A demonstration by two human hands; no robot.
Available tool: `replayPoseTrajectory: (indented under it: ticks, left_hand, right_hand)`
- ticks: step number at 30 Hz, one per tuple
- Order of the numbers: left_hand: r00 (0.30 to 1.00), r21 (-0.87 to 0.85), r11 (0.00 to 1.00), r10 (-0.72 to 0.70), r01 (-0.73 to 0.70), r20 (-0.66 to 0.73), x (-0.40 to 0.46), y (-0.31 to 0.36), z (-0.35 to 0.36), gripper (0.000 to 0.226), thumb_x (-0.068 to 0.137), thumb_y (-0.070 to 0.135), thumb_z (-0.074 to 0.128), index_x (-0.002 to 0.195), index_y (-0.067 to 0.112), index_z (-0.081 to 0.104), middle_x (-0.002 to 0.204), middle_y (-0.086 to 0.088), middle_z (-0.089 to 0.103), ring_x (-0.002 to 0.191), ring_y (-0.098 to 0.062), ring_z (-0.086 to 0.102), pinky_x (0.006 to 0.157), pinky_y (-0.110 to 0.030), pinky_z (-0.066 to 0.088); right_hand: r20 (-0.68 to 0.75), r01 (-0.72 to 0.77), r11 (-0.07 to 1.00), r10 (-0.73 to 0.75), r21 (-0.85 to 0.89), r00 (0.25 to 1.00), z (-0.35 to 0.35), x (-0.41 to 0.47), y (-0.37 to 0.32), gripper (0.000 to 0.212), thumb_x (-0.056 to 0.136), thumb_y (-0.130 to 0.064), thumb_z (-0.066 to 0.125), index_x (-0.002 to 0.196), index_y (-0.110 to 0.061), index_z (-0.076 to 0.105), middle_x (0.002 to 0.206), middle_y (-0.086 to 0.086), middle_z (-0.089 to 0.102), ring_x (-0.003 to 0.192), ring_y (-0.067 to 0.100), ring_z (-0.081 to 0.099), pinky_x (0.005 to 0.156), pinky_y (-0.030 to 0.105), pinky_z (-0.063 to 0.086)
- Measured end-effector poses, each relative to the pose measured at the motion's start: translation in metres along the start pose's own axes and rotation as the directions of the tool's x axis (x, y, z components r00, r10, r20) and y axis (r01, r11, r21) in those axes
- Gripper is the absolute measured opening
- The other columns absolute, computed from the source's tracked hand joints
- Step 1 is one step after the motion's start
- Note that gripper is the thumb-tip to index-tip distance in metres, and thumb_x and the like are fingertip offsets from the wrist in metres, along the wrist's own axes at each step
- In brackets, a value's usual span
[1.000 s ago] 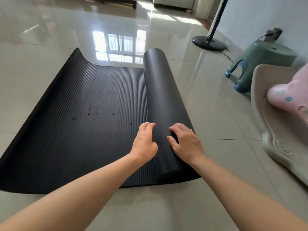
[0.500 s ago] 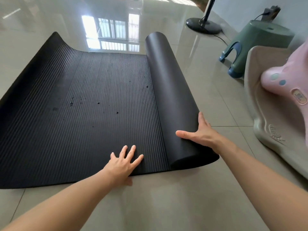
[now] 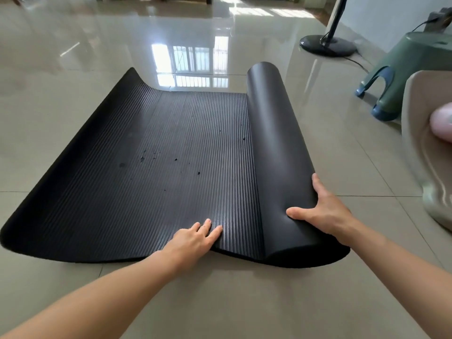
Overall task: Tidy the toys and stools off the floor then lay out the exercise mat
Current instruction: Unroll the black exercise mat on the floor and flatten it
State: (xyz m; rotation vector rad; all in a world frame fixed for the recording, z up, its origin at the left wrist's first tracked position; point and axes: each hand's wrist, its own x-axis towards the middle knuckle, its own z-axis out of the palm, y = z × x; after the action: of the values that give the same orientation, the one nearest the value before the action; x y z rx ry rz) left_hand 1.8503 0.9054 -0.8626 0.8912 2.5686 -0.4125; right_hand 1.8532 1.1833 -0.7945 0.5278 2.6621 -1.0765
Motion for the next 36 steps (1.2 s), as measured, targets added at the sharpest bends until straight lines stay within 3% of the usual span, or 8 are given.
replayPoseTrajectory:
  ticks: [9,13,16,18,23,31,33,36]
  left_hand:
    - [0.994,-0.007,0.994,-0.108,0.108,-0.017,-0.065,-0.071,0.039,0.079,0.086,-0.01,0.04,0.15,0.017,0.003,0.158,-0.014,0.006,0.143,-0.03,0.023,0.091,-0.036,0.048]
    - [0.976,-0.024,0.981,-0.193,0.192,-0.102,-0.104,-0.108,0.062,0.087,0.07,-0.003,0.067,0.146,0.022,0.031,0.151,-0.012,0.034,0.131,-0.027,0.047,0.075,-0.027,0.054]
    - [0.964,-0.015,0.965,-0.263,0.264,0.03,-0.137,-0.141,0.082,0.085,0.084,-0.014,0.042,0.15,0.023,0.004,0.16,-0.006,0.005,0.145,-0.026,0.02,0.096,-0.032,0.046]
    - [0.935,-0.013,0.939,-0.339,0.342,0.099,-0.166,-0.165,0.088,0.085,0.086,-0.015,0.037,0.15,0.024,0.0,0.16,-0.002,-0.001,0.146,-0.025,0.014,0.102,-0.032,0.041]
    - [0.885,0.001,0.888,-0.458,0.459,0.085,-0.221,-0.213,0.107,0.076,0.091,-0.011,0.035,0.15,0.026,0.004,0.16,0.001,-0.001,0.146,-0.026,0.015,0.111,-0.035,0.031]
    - [0.766,-0.055,0.77,-0.621,0.636,0.164,-0.273,-0.253,0.144,0.07,0.092,-0.009,0.033,0.148,0.029,0.015,0.159,0.009,0.005,0.146,-0.02,0.016,0.116,-0.034,0.024]
    - [0.725,-0.162,0.71,-0.648,0.686,0.231,-0.27,-0.251,0.156,0.069,0.09,-0.01,0.035,0.146,0.028,0.021,0.159,0.008,0.012,0.145,-0.023,0.019,0.115,-0.034,0.026]
    - [0.671,-0.384,0.565,-0.697,0.73,0.251,-0.253,-0.244,0.163,0.052,0.081,-0.004,0.041,0.126,0.022,0.045,0.138,0.003,0.049,0.129,-0.025,0.044,0.101,-0.034,0.04]
  right_hand:
    - [0.135,0.02,0.989,-0.039,0.144,0.99,0.051,-0.031,-0.052,0.109,0.074,-0.03,0.077,0.151,-0.027,-0.001,0.149,-0.007,0.035,0.13,0.017,0.041,0.095,0.022,0.033]
    - [0.227,0.058,0.982,-0.099,0.181,0.969,0.084,-0.036,-0.088,0.111,0.074,-0.03,0.078,0.15,-0.03,-0.003,0.148,-0.008,0.034,0.128,0.015,0.043,0.098,0.023,0.034]
    - [0.286,0.083,0.973,-0.144,0.214,0.947,0.119,-0.04,-0.117,0.114,0.072,-0.032,0.078,0.149,-0.032,-0.007,0.143,-0.005,0.038,0.118,0.015,0.046,0.097,0.023,0.036]
    - [0.33,0.088,0.969,-0.163,0.232,0.93,0.151,-0.045,-0.139,0.117,0.071,-0.035,0.079,0.148,-0.035,-0.009,0.14,-0.002,0.039,0.114,0.016,0.047,0.097,0.025,0.039]
    - [0.375,0.081,0.957,-0.186,0.278,0.908,0.222,-0.063,-0.184,0.122,0.065,-0.046,0.079,0.144,-0.045,-0.014,0.144,0.004,0.034,0.125,0.026,0.044,0.106,0.041,0.039]
    - [0.416,0.104,0.913,-0.279,0.394,0.866,0.273,-0.092,-0.209,0.118,0.069,-0.04,0.078,0.144,-0.045,-0.012,0.137,0.001,0.037,0.115,0.02,0.048,0.103,0.038,0.042]
    - [0.42,0.1,0.91,-0.28,0.401,0.863,0.275,-0.094,-0.208,0.116,0.069,-0.041,0.078,0.143,-0.047,-0.012,0.134,0.001,0.036,0.113,0.018,0.048,0.103,0.038,0.043]
    - [0.426,0.089,0.913,-0.27,0.399,0.863,0.275,-0.092,-0.205,0.114,0.072,-0.041,0.076,0.143,-0.048,-0.012,0.126,-0.001,0.033,0.108,0.017,0.046,0.097,0.032,0.043]
